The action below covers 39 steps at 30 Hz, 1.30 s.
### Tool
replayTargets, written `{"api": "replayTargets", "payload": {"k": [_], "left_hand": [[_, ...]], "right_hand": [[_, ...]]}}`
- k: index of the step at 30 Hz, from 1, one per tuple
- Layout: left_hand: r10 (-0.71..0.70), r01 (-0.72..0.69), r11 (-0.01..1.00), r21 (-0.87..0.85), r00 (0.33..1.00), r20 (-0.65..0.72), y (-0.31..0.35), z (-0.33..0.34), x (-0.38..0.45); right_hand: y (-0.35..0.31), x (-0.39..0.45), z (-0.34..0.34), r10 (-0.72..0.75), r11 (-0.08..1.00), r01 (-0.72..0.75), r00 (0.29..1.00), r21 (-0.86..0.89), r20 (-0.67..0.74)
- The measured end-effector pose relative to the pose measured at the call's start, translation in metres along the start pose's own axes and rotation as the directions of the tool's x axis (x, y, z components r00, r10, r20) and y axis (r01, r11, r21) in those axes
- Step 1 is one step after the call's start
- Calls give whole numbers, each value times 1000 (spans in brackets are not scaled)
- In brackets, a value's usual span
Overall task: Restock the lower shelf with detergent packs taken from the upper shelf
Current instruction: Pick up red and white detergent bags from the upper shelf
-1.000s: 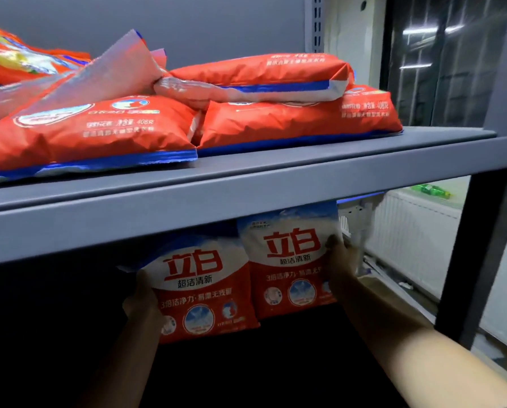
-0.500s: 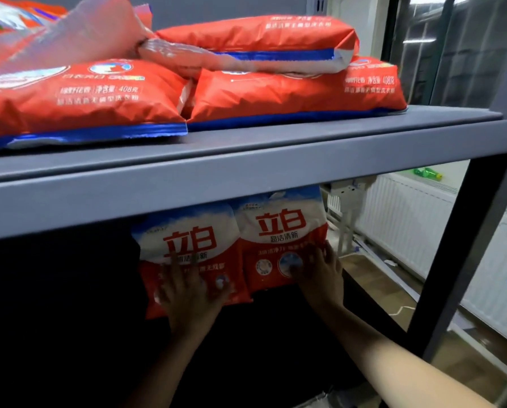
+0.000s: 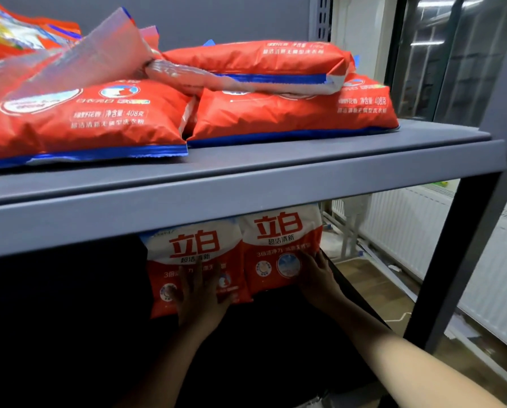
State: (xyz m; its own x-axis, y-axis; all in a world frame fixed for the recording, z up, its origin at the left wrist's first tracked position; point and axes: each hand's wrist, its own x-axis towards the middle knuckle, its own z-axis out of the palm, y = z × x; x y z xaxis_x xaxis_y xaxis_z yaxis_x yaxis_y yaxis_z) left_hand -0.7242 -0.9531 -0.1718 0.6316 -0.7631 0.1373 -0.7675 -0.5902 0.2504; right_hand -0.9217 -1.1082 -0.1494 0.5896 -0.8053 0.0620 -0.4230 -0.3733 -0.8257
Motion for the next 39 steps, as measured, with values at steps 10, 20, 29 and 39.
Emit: {"api": "replayTargets", "payload": {"k": [10, 20, 29, 39], "left_hand": [[-38, 44, 986, -161, 998, 41, 33, -64, -55], [-45, 44, 998, 39, 999, 31, 95, -164, -168], [68, -44, 990, 137, 983, -170, 126, -265, -239], [44, -69, 997, -39, 893, -449, 122, -372, -216]], "right_hand": [[-37, -63, -39, -2, 913, 95, 974, -398, 227], [-110, -144, -98, 87, 727, 160, 943, -667, 321], [-171, -209, -158, -166, 762, 344, 923, -549, 348], [-262, -208, -208, -384, 855, 386, 920, -347, 79]]}}
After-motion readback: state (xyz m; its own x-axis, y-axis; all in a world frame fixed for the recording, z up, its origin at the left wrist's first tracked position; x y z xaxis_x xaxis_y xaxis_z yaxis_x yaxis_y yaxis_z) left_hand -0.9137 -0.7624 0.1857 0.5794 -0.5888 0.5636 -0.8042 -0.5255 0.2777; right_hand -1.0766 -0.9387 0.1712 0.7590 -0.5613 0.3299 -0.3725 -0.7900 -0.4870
